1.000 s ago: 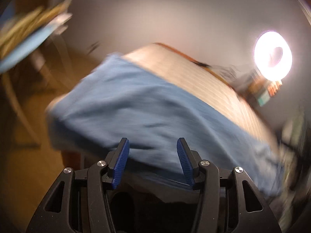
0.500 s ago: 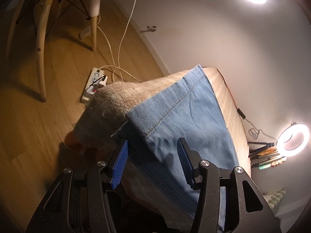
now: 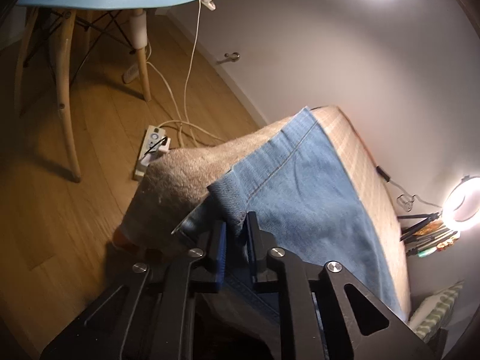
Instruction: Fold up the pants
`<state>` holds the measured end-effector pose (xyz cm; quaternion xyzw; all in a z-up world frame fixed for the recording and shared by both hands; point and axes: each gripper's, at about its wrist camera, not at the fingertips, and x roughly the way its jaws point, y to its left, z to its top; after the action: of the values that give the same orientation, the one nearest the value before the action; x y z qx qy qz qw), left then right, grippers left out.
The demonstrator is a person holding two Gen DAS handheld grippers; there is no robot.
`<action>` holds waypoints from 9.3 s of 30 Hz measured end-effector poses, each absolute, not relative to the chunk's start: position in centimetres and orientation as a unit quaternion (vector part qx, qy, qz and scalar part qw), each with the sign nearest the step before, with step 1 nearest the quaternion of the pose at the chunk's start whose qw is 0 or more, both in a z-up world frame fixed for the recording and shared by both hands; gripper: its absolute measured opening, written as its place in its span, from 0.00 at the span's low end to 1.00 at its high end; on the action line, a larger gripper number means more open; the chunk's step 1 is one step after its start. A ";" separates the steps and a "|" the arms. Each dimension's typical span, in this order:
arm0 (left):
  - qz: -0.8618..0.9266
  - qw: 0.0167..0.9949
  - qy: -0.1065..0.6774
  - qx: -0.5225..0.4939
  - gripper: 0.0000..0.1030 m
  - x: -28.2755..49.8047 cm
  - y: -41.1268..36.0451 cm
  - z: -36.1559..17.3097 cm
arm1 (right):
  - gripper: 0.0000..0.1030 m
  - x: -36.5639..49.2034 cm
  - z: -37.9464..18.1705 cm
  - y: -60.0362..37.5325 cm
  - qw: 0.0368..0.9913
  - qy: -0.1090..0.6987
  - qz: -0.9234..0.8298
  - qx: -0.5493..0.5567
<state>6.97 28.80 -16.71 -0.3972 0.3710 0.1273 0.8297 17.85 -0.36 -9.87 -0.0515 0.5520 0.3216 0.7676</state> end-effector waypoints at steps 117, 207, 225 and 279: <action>-0.217 0.913 0.332 -0.091 0.11 8.0 0.0 -10.9 | 0.19 35.0 -17.7 -10.2 0.695 0.560 0.193 0.408; -0.581 0.727 0.355 0.092 0.41 2.9 -37.6 -5.5 | 0.36 -6.7 -7.2 -50.6 0.755 0.544 -0.271 0.247; -0.273 0.862 0.427 0.019 0.42 7.2 -14.1 -11.1 | 0.51 4.9 -13.7 -39.3 0.781 0.561 -0.173 0.211; -0.375 0.850 0.364 -0.066 0.28 5.4 -12.6 -6.9 | 0.05 16.2 -10.9 -27.0 0.746 0.589 0.023 0.310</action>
<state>5.41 -12.60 -6.85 -0.0665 0.3642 -0.3748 0.8500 16.17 -27.03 -10.94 0.3103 0.5890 0.0232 0.7458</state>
